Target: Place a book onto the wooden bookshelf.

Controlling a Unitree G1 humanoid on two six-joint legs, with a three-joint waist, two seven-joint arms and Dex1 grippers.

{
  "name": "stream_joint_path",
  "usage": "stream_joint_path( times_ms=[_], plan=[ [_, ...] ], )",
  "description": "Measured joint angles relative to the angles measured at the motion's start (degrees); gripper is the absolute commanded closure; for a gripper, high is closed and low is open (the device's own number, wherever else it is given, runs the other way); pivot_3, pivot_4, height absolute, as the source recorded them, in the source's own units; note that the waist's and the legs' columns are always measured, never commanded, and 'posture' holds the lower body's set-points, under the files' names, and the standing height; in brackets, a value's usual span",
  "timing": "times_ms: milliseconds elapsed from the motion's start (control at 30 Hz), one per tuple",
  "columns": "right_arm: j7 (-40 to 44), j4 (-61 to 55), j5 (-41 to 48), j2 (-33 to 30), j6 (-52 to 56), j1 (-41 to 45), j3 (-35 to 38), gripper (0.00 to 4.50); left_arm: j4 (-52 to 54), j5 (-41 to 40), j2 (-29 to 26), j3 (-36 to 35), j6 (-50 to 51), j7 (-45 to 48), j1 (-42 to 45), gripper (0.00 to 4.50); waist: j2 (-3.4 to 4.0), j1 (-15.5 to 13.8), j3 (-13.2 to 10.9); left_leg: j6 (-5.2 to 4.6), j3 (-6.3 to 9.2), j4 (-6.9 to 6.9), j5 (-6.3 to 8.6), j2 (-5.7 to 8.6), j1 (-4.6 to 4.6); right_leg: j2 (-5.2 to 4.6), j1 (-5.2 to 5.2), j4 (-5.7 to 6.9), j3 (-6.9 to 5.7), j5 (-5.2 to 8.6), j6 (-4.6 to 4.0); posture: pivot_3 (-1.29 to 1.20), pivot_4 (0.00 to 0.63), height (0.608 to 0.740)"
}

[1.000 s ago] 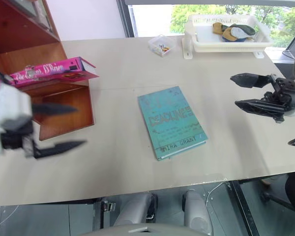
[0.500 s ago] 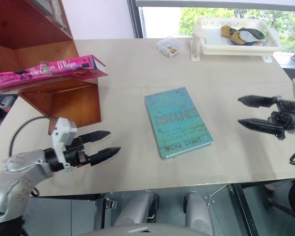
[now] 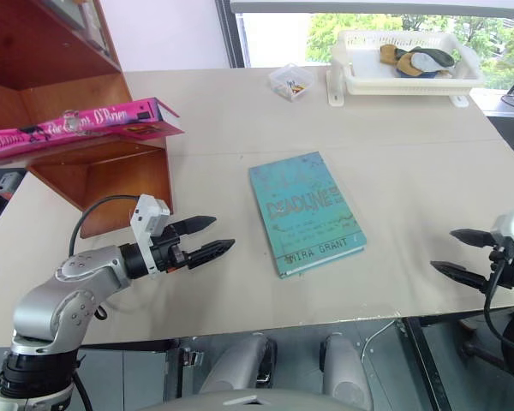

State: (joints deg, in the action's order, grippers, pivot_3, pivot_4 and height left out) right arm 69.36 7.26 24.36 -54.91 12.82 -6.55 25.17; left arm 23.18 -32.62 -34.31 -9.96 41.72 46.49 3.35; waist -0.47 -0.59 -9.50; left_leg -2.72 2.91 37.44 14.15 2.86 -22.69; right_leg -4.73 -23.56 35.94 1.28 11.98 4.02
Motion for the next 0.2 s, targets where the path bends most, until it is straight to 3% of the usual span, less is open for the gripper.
stream_joint_path(
  times_ms=[200],
  plan=[
    [-3.0, 0.2, 1.7, 3.1, -1.7, -4.0, 7.4, 0.00, -2.9, 1.0, -1.5, -0.8, -2.2, -0.1, -0.1, 0.07, -0.04, -0.3, 0.0, -0.01, 0.08, 0.00, 0.00, -0.07, -0.01, 0.08, 0.02, -0.01, -0.06, 0.01, -0.01, 0.00, 0.150, 0.740]
  ],
)
